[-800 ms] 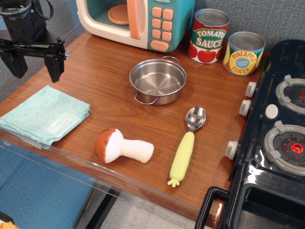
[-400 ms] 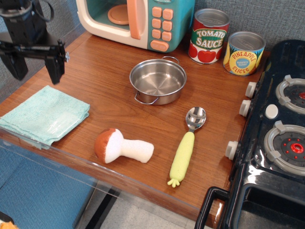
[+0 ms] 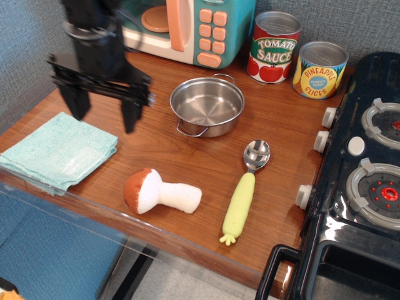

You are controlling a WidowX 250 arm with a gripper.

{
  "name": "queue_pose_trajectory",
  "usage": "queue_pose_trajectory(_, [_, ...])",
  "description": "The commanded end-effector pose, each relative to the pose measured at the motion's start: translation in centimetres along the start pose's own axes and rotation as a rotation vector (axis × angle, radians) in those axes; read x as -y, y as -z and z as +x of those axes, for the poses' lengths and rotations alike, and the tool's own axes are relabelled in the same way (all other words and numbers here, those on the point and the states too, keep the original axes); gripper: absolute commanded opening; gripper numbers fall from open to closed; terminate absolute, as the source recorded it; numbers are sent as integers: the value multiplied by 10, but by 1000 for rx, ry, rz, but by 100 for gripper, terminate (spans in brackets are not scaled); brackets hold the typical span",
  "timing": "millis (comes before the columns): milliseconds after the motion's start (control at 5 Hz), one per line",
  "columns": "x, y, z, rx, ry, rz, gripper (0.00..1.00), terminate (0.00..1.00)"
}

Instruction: Place the spoon between the blue cloth and microwave on left edge

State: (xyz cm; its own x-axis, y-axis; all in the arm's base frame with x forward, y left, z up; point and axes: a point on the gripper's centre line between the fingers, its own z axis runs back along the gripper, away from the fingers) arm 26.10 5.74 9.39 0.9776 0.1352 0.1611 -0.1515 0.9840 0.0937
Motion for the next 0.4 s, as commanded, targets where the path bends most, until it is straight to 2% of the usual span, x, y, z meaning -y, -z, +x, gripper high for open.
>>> queue_pose_trajectory(0, [91, -4, -37, 23, 135, -37, 100, 0])
queue_pose_trajectory(200, [132, 12, -61, -32, 164, -49, 100, 0])
